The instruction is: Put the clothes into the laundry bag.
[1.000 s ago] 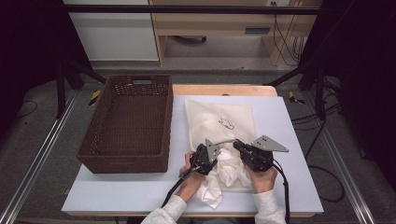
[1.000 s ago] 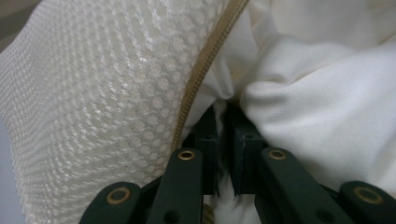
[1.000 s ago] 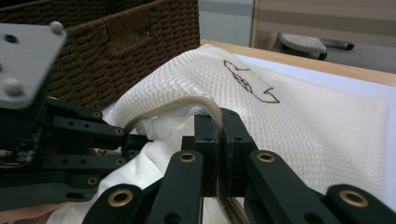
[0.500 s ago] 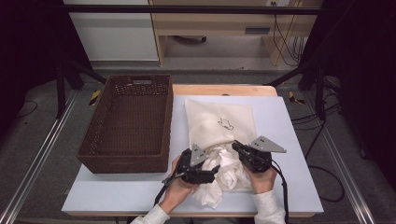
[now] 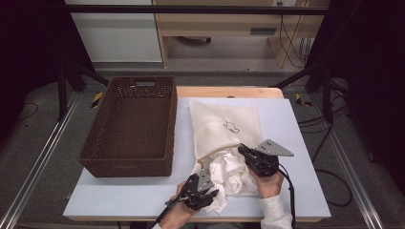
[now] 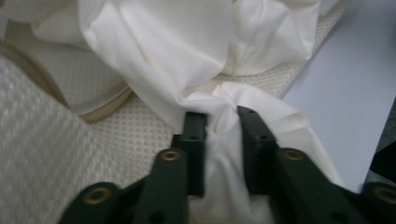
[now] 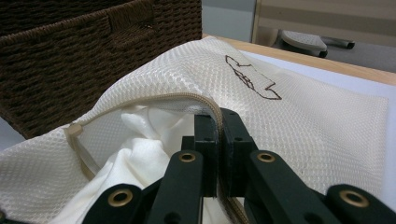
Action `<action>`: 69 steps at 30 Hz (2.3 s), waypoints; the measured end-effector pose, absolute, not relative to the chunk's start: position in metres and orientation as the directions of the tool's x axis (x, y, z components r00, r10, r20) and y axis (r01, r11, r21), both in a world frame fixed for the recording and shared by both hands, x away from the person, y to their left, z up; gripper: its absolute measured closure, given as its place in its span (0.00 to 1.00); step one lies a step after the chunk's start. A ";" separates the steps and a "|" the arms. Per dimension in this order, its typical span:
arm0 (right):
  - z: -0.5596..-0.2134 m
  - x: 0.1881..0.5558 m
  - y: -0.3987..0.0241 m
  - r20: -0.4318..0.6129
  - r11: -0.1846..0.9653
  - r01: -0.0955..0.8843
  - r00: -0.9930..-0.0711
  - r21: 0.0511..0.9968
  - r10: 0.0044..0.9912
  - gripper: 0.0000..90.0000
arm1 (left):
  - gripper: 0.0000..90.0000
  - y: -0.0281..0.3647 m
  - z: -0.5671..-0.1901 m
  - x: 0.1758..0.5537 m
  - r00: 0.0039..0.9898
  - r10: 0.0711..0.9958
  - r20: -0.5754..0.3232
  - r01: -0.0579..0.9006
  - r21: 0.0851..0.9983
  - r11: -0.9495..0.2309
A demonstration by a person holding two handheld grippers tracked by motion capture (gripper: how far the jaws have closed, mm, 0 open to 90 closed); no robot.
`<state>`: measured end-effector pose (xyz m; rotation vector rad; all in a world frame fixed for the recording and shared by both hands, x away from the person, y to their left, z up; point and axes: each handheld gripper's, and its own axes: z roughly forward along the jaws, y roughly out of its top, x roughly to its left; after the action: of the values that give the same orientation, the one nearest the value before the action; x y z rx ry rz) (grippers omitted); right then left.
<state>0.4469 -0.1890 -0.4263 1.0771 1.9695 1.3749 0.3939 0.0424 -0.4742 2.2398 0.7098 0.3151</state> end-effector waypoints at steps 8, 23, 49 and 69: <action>-0.426 0.447 -0.190 0.041 0.168 0.318 -0.558 0.933 0.829 0.97 | 0.87 0.020 -0.431 0.405 0.792 0.609 0.032 0.332 0.814 -0.476; -0.421 0.446 -0.194 0.057 0.144 0.308 -0.560 0.940 0.827 0.97 | 0.84 -0.023 -0.454 0.476 0.658 0.737 0.154 0.319 0.830 -0.458; -0.425 0.448 -0.193 0.057 0.155 0.323 -0.561 0.934 0.826 0.97 | 0.38 0.030 -0.482 0.404 0.764 0.644 0.029 0.431 0.721 -0.543; -0.423 0.447 -0.194 0.057 0.149 0.315 -0.561 0.937 0.826 0.97 | 0.95 -0.023 -0.471 0.461 0.652 0.755 0.066 0.450 0.768 -0.456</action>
<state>0.4466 -0.1943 -0.4226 1.0855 1.9535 1.4086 0.4609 -0.0234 -0.4707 2.1217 0.9316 0.5222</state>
